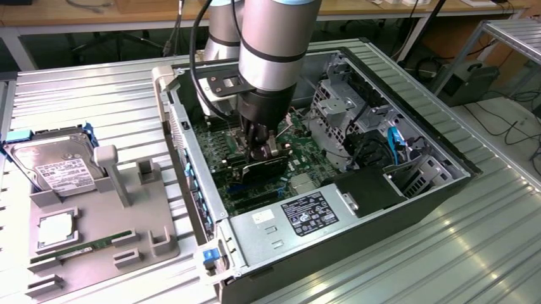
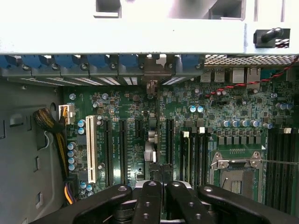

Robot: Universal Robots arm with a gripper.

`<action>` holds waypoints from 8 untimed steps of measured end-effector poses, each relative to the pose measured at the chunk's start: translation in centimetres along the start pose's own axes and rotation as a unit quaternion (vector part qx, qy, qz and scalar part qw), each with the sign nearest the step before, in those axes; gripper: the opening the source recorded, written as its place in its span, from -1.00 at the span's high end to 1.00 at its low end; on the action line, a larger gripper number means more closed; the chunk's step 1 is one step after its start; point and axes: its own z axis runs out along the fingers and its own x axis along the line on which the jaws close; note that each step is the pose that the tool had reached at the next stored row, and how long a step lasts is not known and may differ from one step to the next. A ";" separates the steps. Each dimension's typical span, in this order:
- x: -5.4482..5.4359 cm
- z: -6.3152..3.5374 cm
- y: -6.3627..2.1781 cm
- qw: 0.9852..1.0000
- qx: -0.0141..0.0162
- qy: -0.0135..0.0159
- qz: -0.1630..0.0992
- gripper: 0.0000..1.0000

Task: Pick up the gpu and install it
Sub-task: 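Press down on the gpu until it lock into place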

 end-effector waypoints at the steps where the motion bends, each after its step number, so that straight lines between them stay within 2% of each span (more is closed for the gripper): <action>1: 0.0 0.00 0.00 1.000 0.000 0.000 0.000 0.73; 8: 0.0 0.01 0.00 1.000 0.000 0.000 0.000 0.73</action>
